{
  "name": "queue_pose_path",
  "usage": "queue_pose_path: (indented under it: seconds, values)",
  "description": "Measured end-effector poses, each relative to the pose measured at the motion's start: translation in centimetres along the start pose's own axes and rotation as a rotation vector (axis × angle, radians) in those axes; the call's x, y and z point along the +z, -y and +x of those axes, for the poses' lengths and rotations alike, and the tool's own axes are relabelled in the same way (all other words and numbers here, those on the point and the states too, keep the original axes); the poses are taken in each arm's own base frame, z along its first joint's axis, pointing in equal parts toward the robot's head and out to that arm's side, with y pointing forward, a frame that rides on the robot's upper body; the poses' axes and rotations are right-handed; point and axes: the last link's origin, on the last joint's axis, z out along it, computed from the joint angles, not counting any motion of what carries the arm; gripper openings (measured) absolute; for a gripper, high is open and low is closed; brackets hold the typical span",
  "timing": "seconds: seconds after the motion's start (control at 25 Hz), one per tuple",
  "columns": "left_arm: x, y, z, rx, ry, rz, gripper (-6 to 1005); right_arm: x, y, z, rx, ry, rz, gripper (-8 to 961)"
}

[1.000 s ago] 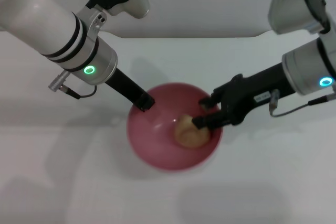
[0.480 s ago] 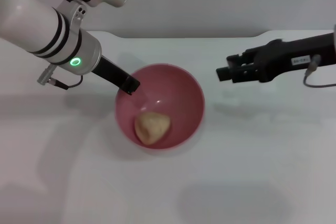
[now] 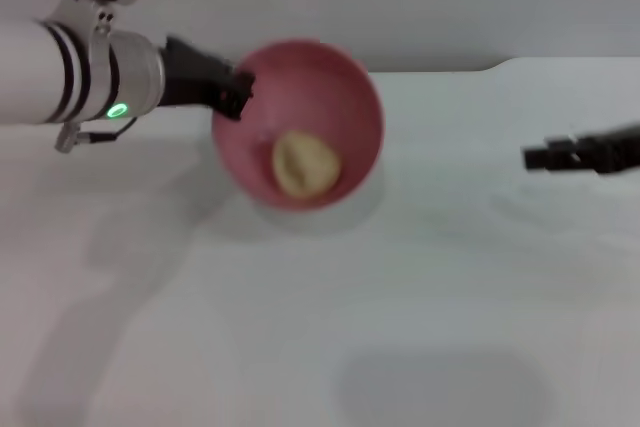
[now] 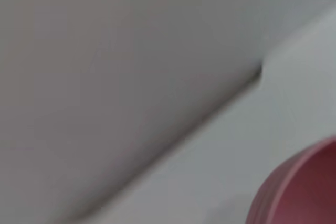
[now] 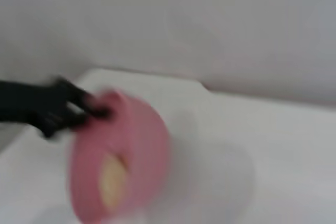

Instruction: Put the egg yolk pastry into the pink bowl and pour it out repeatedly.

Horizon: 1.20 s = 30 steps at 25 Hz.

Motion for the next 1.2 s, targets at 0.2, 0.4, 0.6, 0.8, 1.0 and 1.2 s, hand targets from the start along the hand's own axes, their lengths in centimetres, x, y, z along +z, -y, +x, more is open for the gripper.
queue_pose_path:
  seconds: [0.2, 0.4, 0.6, 0.8, 1.0, 1.2]
  values:
    - [-1.1, -3.3, 0.3, 0.204, -0.259, 0.127, -2, -0.4, 1.3, 1.9, 0.090, -0.039, 0.039, 496]
    - [-0.4, -7.7, -0.1, 0.377, -0.441, 0.211, -1, -0.7, 1.7, 2.5, 0.124, -0.030, 0.045, 496]
    - [0.3, -11.6, -1.7, 0.615, -0.603, 0.361, -1, -1.0, 2.1, 2.8, 0.139, -0.021, 0.056, 496]
    - [0.7, -13.5, -3.2, 0.899, -0.689, 0.513, -1, -1.6, 2.5, 3.1, 0.166, -0.008, 0.069, 495]
    - [1.8, -14.1, -4.4, 1.057, -0.667, 0.515, -2, -1.7, 2.5, 3.2, 0.179, -0.006, 0.068, 495]
    - [2.0, -13.9, -4.9, 1.076, -0.657, 0.524, -1, -1.4, 2.4, 3.3, 0.179, -0.011, 0.060, 495]
